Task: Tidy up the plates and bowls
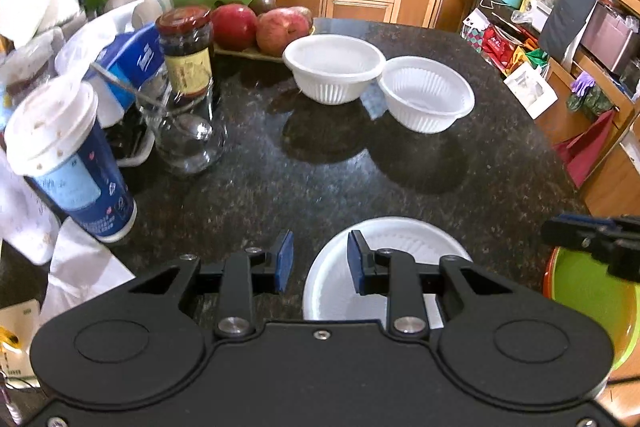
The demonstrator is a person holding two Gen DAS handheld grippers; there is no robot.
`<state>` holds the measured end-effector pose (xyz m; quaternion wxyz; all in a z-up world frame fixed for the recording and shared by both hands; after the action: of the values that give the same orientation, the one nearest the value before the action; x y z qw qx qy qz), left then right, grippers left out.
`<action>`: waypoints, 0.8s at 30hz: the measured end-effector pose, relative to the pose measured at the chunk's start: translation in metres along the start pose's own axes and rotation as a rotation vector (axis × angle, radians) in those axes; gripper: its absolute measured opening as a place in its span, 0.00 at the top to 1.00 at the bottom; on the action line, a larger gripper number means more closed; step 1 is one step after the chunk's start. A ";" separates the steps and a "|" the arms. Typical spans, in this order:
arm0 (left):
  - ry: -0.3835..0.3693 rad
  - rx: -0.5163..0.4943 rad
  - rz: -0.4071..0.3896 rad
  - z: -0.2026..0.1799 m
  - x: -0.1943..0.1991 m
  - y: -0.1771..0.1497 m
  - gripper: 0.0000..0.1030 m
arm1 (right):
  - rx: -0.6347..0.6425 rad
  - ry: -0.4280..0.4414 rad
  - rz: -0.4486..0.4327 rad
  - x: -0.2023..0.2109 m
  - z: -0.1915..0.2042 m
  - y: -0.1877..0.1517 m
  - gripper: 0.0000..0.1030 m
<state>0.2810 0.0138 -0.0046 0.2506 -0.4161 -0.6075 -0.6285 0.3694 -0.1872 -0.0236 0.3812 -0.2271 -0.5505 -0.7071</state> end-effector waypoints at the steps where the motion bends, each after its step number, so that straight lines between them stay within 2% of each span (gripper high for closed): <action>1: -0.003 -0.001 0.001 -0.002 0.001 0.004 0.63 | 0.001 -0.002 -0.005 0.003 -0.005 0.004 0.72; 5: -0.008 -0.002 0.009 -0.012 0.002 0.022 0.63 | 0.010 0.005 -0.029 0.012 -0.025 0.024 0.70; 12: 0.041 0.007 -0.006 -0.035 0.000 0.054 0.63 | 0.033 0.038 -0.039 0.015 -0.054 0.065 0.70; 18: 0.007 0.038 0.038 -0.060 -0.011 0.081 0.63 | 0.090 0.077 -0.015 0.005 -0.069 0.105 0.70; 24: -0.027 0.110 0.092 -0.077 -0.034 0.106 0.63 | 0.133 0.097 0.031 -0.015 -0.082 0.137 0.69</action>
<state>0.3690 -0.0820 0.0328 0.2936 -0.4375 -0.6248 -0.5762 0.4948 -0.2746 0.0243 0.4327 -0.1752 -0.5737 -0.6731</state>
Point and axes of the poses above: each gripper's, at about its wrist camera, not at the fingertips, and x roughly against the way its jaws point, z to its left, y to its top, the point moved 3 cm from there along -x, roughly the way its jaws point, and after that the axes turned 5 degrees about z, right-handed, at the moved point
